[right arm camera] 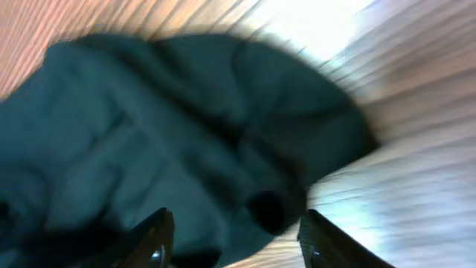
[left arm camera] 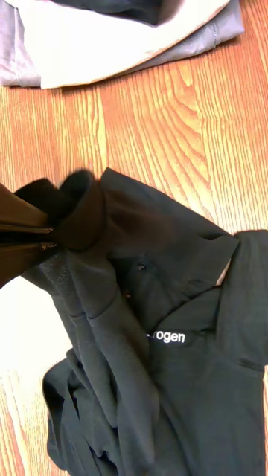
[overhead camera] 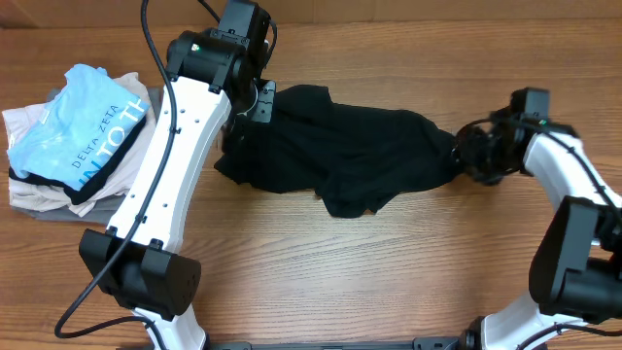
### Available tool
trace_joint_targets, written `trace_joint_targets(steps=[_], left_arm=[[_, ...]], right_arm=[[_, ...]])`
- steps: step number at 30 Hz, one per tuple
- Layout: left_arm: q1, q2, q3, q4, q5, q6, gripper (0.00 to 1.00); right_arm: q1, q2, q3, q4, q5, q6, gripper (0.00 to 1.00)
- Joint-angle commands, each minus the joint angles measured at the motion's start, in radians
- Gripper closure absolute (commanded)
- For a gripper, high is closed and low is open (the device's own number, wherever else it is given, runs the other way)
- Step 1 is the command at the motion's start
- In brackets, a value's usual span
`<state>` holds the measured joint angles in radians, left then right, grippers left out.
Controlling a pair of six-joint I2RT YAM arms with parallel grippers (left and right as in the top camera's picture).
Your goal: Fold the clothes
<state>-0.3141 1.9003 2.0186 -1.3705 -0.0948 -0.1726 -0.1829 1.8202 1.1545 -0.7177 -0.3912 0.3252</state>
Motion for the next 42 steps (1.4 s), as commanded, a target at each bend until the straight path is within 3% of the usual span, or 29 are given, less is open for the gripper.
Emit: trace_joint_targets(steps=[1,6,10,16,23,26,32,33,34,35,36,38,42], left_arm=[[0.0,-0.012,0.014,-0.007,-0.019,0.019,0.96],[0.0,-0.012,0.014,-0.01,-0.02,0.019,0.96],[0.0,-0.012,0.014,-0.01,-0.02,0.018,0.96],[0.0,-0.012,0.014,-0.01,-0.02,0.015,0.96],[0.004,-0.012,0.014,-0.032,-0.045,0.016,0.96],[0.012,-0.014,0.014,-0.056,-0.092,0.016,0.96],[0.045,-0.041,0.014,-0.067,-0.096,0.02,0.96],[0.052,-0.049,0.014,-0.064,-0.096,0.02,0.96],[0.056,-0.056,0.014,-0.059,-0.095,0.019,0.96],[0.059,-0.063,0.014,-0.055,-0.091,0.02,0.96],[0.059,-0.068,0.014,-0.05,-0.088,0.02,0.96],[0.059,-0.077,0.014,-0.041,-0.088,0.02,0.96],[0.058,-0.077,0.014,-0.039,-0.087,0.02,0.96]], right_arm=[[0.05,-0.021,-0.059,0.029,-0.131,-0.038,0.48],[0.114,-0.021,-0.109,0.001,0.05,0.104,0.48],[0.136,-0.021,-0.151,0.038,0.024,0.15,0.35],[0.15,-0.021,-0.212,0.256,-0.065,0.185,0.35],[0.127,-0.021,-0.226,0.287,0.045,0.229,0.9],[0.047,-0.023,-0.177,0.257,0.111,0.23,0.96],[-0.185,-0.025,0.079,0.117,0.101,0.189,0.96],[-0.219,-0.025,0.123,0.117,0.085,0.155,0.95],[-0.245,-0.025,0.156,0.116,0.066,0.135,0.87],[-0.267,-0.025,0.183,0.111,0.039,0.126,0.58],[-0.286,-0.025,0.203,0.103,0.001,0.116,0.4],[-0.316,-0.025,0.224,0.066,-0.088,0.112,0.33],[-0.322,-0.025,0.219,-0.068,-0.119,0.092,0.33]])
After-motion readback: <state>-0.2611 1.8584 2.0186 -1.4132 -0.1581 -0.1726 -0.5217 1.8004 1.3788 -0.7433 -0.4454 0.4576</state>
